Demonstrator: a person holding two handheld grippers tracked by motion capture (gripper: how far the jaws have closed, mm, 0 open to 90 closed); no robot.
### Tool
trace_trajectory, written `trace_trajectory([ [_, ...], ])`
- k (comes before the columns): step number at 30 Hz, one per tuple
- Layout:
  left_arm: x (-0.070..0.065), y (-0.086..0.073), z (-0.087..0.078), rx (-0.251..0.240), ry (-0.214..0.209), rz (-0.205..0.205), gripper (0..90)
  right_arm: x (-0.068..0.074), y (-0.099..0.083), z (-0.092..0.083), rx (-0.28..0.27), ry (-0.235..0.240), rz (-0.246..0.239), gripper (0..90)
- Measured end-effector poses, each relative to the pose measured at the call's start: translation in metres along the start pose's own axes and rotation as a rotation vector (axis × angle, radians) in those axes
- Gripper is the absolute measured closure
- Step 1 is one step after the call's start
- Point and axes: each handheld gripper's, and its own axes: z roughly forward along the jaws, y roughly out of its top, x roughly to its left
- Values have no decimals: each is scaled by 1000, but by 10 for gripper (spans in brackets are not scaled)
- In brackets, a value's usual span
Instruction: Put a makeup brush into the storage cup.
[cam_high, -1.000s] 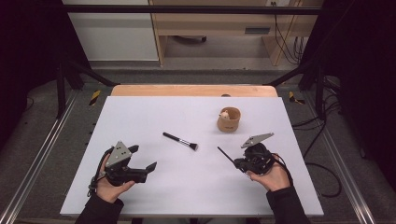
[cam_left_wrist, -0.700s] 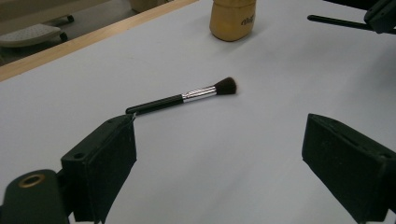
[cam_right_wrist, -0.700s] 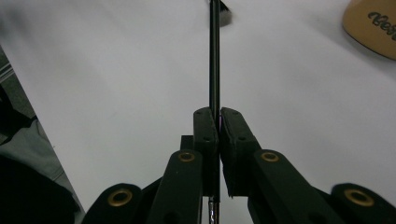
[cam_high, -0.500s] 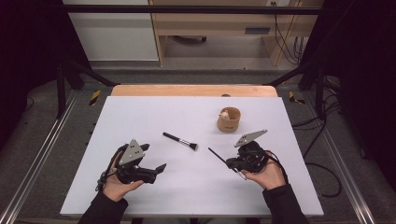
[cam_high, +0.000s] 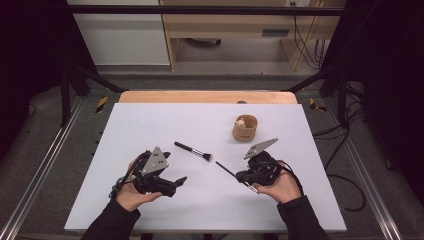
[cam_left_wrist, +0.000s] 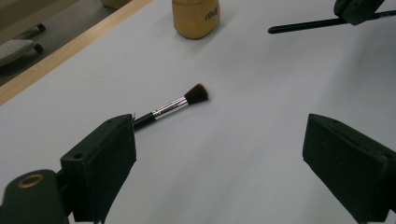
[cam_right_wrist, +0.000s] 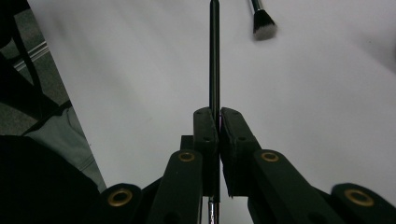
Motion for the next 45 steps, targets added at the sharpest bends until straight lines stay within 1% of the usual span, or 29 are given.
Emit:
trace_trajectory([
  [1,-3,3,3,10,-8,22,90,1,1,0,3,2,1,855],
  [2,-3,3,3,10,-8,22,90,2,1,0,2,4,0,855],
  [3,-4,5,4,22,-12,35,90,2,1,0,2,4,0,855],
  [4,-6,8,7,37,-20,55,90,3,2,0,6,16,-7,855],
  [5,-8,9,8,41,-21,68,90,3,2,0,3,20,-10,855],
  [10,-15,15,14,53,-37,105,91,7,3,4,11,35,-32,855],
  [11,-17,16,15,55,-39,114,91,8,3,4,14,40,-30,854],
  [13,-19,17,16,63,-43,135,91,10,3,6,17,43,-42,855],
  [15,-23,19,18,70,-40,153,91,12,3,7,14,54,-44,854],
  [16,-23,19,18,70,-40,153,91,12,3,7,14,56,-48,854],
  [17,-25,21,19,72,-46,164,93,13,3,8,16,63,-54,855],
  [19,-28,23,20,87,-52,184,92,15,4,10,22,65,-55,855],
  [22,-30,27,21,93,-59,205,93,16,5,11,28,79,-66,855],
  [24,-32,29,23,98,-64,216,95,16,5,12,29,92,-61,855],
  [26,-33,30,25,104,-69,234,100,16,6,14,37,95,-73,855],
  [27,-33,30,25,104,-69,234,102,17,6,15,38,99,-69,855],
  [28,-35,31,29,111,-77,245,105,17,7,16,40,103,-74,855],
  [29,-35,31,29,111,-77,245,109,17,7,16,44,101,-79,855],
  [30,-36,31,32,124,-88,265,113,18,8,17,48,104,-76,854],
  [32,-38,32,35,134,-94,284,119,18,8,18,52,107,-81,855],
  [33,-38,32,37,141,-97,296,122,19,8,19,52,108,-73,854],
  [34,-39,32,38,144,-98,307,126,19,9,20,57,112,-82,855],
  [37,-41,33,41,151,-96,328,144,20,9,22,61,116,-76,855],
  [38,-42,33,42,151,-98,332,146,20,9,22,61,119,-86,855],
  [41,-44,33,45,157,-94,364,161,22,10,25,61,125,-79,855],
  [43,-46,33,47,153,-95,380,171,21,10,26,64,125,-86,855],
  [44,-47,33,47,153,-95,390,177,22,10,26,65,128,-81,855],
  [45,-47,33,47,153,-95,390,182,22,10,26,65,128,-81,855],
])
